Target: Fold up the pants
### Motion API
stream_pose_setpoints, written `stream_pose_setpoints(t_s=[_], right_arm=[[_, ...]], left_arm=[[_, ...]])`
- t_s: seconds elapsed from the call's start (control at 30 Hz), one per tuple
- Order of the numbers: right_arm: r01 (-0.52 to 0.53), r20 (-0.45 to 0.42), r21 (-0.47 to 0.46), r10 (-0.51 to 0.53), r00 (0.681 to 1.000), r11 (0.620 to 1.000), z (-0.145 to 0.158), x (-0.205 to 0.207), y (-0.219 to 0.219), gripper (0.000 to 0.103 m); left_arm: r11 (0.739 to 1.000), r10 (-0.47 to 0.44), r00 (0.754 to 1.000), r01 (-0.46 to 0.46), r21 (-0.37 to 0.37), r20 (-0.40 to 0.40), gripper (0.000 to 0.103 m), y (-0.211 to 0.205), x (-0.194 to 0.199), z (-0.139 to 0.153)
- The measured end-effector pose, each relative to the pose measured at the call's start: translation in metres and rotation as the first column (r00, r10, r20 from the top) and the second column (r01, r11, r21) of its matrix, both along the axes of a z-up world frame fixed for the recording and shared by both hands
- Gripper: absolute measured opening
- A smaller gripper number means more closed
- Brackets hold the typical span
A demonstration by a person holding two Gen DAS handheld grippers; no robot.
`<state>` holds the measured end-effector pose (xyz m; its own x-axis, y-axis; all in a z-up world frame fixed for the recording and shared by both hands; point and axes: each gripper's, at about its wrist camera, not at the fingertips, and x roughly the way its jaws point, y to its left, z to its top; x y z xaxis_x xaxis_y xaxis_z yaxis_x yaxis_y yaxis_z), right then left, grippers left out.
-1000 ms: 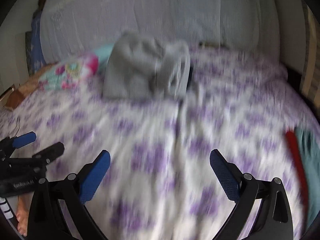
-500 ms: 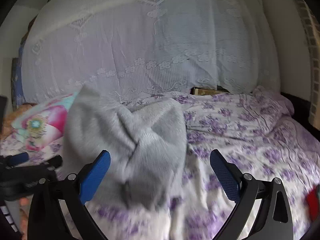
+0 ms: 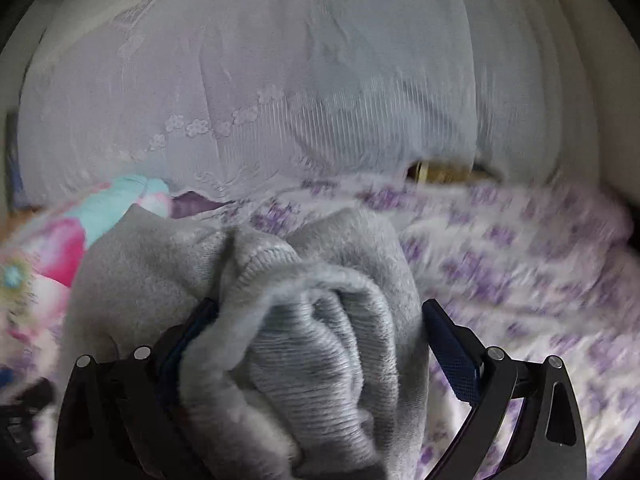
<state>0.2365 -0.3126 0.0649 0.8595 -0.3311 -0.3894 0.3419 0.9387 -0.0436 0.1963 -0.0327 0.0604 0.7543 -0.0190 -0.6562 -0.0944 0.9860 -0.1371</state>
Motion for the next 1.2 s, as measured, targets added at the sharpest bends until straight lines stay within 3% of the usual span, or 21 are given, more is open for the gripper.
stream_pose_setpoints(t_s=[0.07, 0.13, 0.17, 0.23, 0.3, 0.37, 0.43, 0.5, 0.57, 0.67, 0.7, 0.77, 0.87, 0.93, 1.03, 1.07, 1.1, 1.2], right_arm=[[-0.029, -0.005, 0.079, 0.029, 1.000, 0.996, 0.003, -0.007, -0.010, 0.100], [-0.037, -0.029, 0.087, 0.040, 0.999, 0.996, 0.003, -0.008, -0.010, 0.100], [-0.052, -0.040, 0.096, 0.056, 0.998, 0.994, 0.003, -0.008, -0.012, 0.100], [-0.058, -0.035, 0.142, 0.063, 0.997, 0.988, 0.004, -0.015, -0.018, 0.100], [-0.085, 0.021, 0.221, 0.082, 0.996, 0.972, 0.001, -0.034, -0.022, 0.100], [-0.093, 0.048, 0.235, 0.084, 0.995, 0.967, -0.003, -0.050, -0.019, 0.100], [-0.121, 0.054, 0.212, 0.112, 0.992, 0.970, -0.005, -0.062, -0.012, 0.100], [-0.155, 0.064, 0.173, 0.146, 0.987, 0.973, -0.002, -0.074, -0.004, 0.100], [-0.162, 0.011, 0.157, 0.162, 0.987, 0.974, -0.002, -0.069, -0.001, 0.100], [-0.167, -0.071, 0.222, 0.187, 0.980, 0.961, -0.012, -0.045, -0.010, 0.100], [-0.172, -0.066, 0.244, 0.193, 0.979, 0.955, -0.011, -0.039, -0.014, 0.097], [-0.191, -0.030, 0.244, 0.204, 0.978, 0.951, 0.005, -0.027, -0.014, 0.081], [-0.200, 0.013, 0.214, 0.202, 0.979, 0.956, 0.037, -0.011, -0.011, 0.078], [-0.156, -0.003, 0.174, 0.159, 0.987, 0.972, 0.045, 0.007, -0.011, 0.080], [-0.052, -0.129, 0.123, 0.068, 0.989, 0.991, 0.022, 0.041, -0.019, 0.097], [-0.050, -0.161, 0.172, 0.078, 0.984, 0.984, 0.007, 0.047, -0.029, 0.099], [-0.066, -0.139, 0.252, 0.103, 0.985, 0.965, -0.004, 0.044, -0.040, 0.099], [-0.086, -0.104, 0.321, 0.126, 0.987, 0.943, -0.007, 0.036, -0.048, 0.099]], left_arm=[[0.999, -0.007, 1.000, 0.007, -0.052, -0.005, 0.099, 0.000, 0.000, 0.002], [0.994, -0.040, 0.999, 0.043, -0.104, 0.032, 0.099, -0.006, -0.001, 0.012], [0.994, -0.057, 0.997, 0.062, -0.092, 0.047, 0.099, -0.015, 0.001, 0.022], [0.994, -0.106, 0.991, 0.108, -0.023, 0.081, 0.099, -0.038, 0.004, 0.043], [0.986, -0.137, 0.986, 0.126, 0.112, 0.093, 0.099, -0.066, 0.012, 0.053], [0.942, -0.171, 0.984, 0.150, 0.301, 0.044, 0.099, -0.096, 0.028, 0.047], [0.920, -0.164, 0.985, 0.135, 0.368, 0.049, 0.099, -0.105, 0.036, 0.037], [0.932, -0.165, 0.986, 0.142, 0.333, 0.039, 0.099, -0.099, 0.043, 0.035], [0.944, -0.169, 0.986, 0.161, 0.289, 0.002, 0.099, -0.093, 0.052, 0.037], [0.949, -0.163, 0.985, 0.173, 0.262, -0.060, 0.099, -0.094, 0.073, 0.039], [0.945, -0.156, 0.985, 0.169, 0.279, -0.070, 0.099, -0.097, 0.080, 0.040], [0.929, -0.145, 0.988, 0.154, 0.337, -0.052, 0.099, -0.105, 0.086, 0.046], [0.903, -0.099, 0.995, 0.078, 0.422, 0.027, 0.099, -0.114, 0.106, 0.068], [0.913, -0.077, 0.997, 0.066, 0.402, 0.013, 0.099, -0.116, 0.119, 0.073], [0.913, -0.094, 0.990, 0.128, 0.386, -0.106, 0.099, -0.125, 0.144, 0.053], [0.908, -0.095, 0.987, 0.140, 0.394, -0.131, 0.099, -0.127, 0.148, 0.047], [0.909, -0.105, 0.986, 0.148, 0.390, -0.128, 0.099, -0.127, 0.148, 0.044], [0.910, -0.130, 0.985, 0.164, 0.382, -0.114, 0.099, -0.125, 0.143, 0.045]])
